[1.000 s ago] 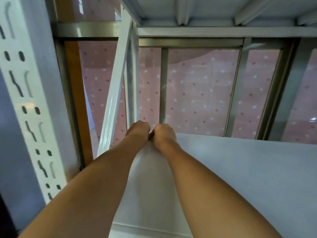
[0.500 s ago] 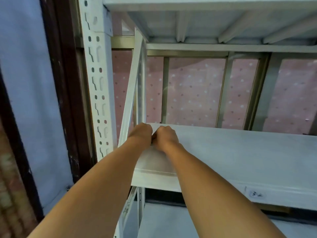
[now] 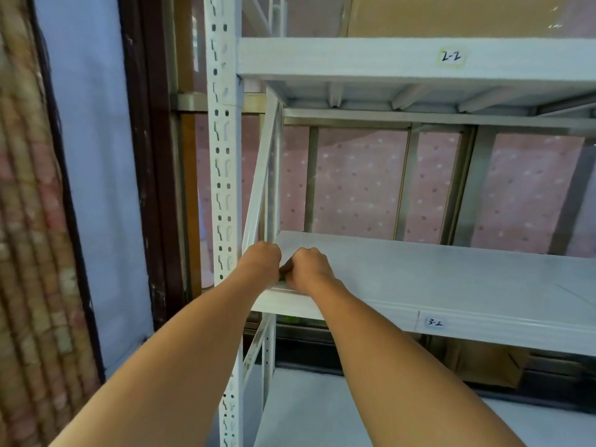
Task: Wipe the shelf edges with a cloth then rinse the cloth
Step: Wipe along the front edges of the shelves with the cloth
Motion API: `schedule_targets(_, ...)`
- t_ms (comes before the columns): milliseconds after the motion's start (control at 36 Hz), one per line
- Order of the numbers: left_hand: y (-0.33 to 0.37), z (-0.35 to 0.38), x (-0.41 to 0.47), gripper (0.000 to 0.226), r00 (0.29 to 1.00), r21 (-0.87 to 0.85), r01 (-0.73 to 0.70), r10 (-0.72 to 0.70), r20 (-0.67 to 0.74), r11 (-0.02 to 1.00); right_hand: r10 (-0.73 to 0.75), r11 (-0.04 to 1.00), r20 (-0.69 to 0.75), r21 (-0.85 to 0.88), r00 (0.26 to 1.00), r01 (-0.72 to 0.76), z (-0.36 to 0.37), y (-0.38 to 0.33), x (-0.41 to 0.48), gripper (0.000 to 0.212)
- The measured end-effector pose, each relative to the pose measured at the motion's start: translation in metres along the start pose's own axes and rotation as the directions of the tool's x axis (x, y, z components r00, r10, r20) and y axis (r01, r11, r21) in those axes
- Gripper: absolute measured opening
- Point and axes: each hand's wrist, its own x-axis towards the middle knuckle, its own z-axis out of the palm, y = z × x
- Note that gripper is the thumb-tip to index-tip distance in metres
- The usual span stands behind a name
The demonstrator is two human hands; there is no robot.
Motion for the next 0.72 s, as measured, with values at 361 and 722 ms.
schedule_targets(361, 0.02, -0.024, -0.059, 0.013, 0.996, 0.039, 0.057, -0.059, 0.061, 0.998, -0.099, 0.994, 0.076, -0.045, 0.992, 0.102, -0.034, 0.002, -0.056, 0.022)
schedule_targets(722, 0.146, -0.081, -0.115, 0.025, 0.992, -0.527, 0.124, -0.107, 0.063, 0.841, -0.049, 0.946, 0.053, 0.324, 0.997, 0.03, -0.15, 0.123, -0.159, 0.023)
